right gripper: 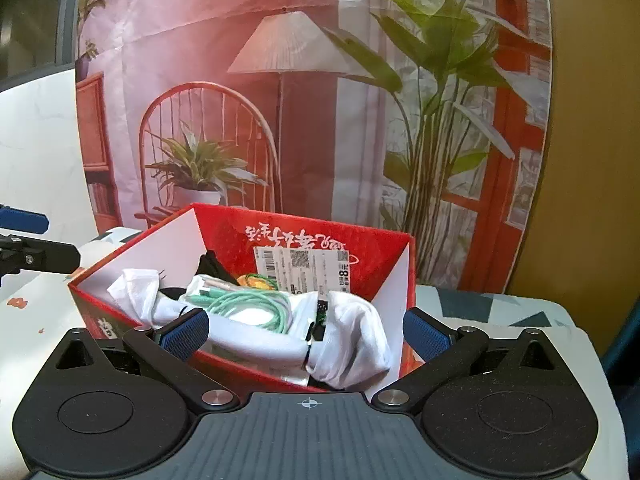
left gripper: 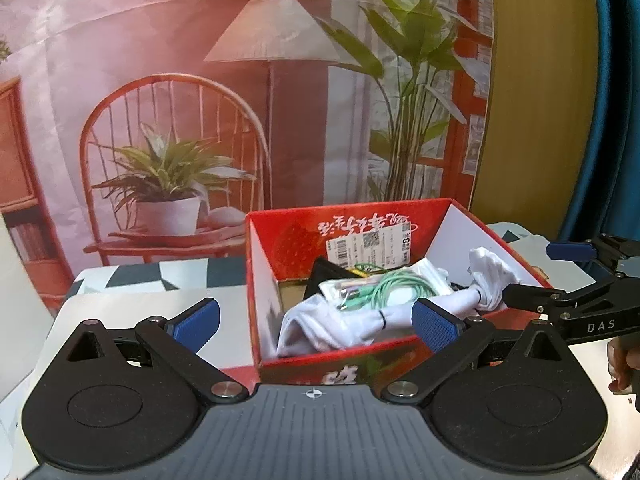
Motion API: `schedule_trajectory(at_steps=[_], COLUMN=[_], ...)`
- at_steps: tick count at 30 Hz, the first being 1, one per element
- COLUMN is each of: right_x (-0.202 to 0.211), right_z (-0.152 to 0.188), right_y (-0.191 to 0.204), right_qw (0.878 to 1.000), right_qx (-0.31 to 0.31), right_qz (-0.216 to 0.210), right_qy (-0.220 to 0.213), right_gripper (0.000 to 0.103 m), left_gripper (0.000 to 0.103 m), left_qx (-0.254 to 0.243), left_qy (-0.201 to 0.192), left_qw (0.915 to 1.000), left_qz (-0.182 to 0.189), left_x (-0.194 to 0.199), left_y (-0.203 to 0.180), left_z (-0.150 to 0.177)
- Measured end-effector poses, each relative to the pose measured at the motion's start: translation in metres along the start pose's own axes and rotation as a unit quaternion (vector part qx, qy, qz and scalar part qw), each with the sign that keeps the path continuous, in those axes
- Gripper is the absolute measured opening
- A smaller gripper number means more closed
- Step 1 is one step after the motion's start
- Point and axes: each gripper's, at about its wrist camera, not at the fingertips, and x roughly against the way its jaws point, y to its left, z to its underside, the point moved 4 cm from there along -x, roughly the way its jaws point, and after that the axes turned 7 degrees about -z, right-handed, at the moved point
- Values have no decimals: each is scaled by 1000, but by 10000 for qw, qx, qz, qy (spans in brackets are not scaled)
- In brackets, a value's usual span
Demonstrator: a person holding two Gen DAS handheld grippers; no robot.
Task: Organize soft objects
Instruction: 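Move the left tool back toward the grey mesh towel roll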
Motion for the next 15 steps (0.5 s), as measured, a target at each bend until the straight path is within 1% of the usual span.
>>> schedule_trajectory(at_steps=[8, 15], right_x=[14, 20], right_z=[22, 45], right_y=[5, 11], right_qw=[9998, 9996], right_qx=[-109, -101], right_qz=[44, 23], right_qy=[-172, -244], right_gripper=[103, 103], left_gripper=[103, 103], left_qx=[93, 240], left_qy=[12, 179], left_qw=[9998, 9993], left_qz=[-151, -236], left_x=[11, 11], left_y=[13, 24], left_z=[27, 57])
